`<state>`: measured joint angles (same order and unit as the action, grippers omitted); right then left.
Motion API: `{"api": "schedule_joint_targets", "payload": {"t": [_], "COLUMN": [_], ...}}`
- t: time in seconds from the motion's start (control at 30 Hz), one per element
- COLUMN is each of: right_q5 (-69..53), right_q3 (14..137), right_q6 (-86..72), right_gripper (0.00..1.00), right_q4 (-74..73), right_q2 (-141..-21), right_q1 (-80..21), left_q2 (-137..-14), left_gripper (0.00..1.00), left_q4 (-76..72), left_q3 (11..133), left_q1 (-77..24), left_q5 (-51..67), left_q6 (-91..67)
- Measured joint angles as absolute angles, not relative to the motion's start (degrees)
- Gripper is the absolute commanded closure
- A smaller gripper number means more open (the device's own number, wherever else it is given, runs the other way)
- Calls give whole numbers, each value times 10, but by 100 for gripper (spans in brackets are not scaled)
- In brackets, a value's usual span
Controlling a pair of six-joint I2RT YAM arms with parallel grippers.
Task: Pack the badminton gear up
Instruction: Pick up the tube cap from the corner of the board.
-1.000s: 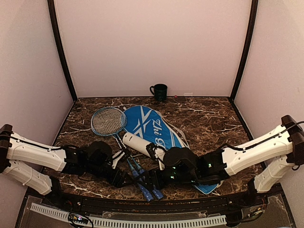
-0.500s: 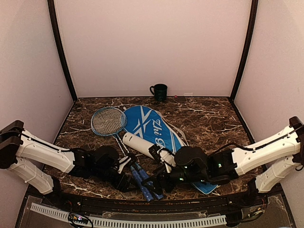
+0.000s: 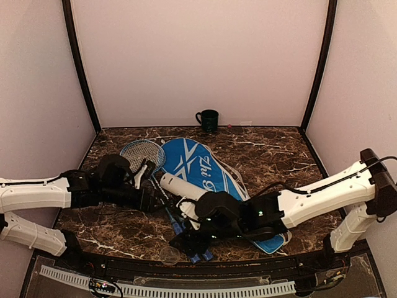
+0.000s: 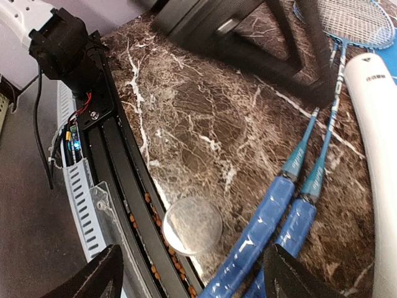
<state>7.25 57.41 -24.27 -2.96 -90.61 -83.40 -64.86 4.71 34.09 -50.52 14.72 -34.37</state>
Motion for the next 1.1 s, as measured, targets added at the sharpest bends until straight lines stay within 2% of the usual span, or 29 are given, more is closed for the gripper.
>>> {"api": "schedule_joint_targets", "payload": {"t": [0.17, 0.33, 0.6, 1.1], "right_q5": [86, 99, 107, 93], "right_q3": [721, 820, 857, 887], "right_q6": [-225, -212, -181, -141], "right_gripper": [23, 20, 15, 10], "right_q4": [-108, -192, -270, -291], "right_q2": [-1039, -1139, -1191, -1220], "right_q1": [-857, -875, -874, -856], "left_q2": [-645, -656, -656, -656], "left_gripper": [28, 28, 28, 28], "left_q4": [110, 149, 151, 151], "left_q3": [402, 434, 446, 444], "left_q1": [-355, -268, -246, -246], "left_q5": [168, 185, 199, 212], "left_q6": [-282, -219, -171, -160]}}
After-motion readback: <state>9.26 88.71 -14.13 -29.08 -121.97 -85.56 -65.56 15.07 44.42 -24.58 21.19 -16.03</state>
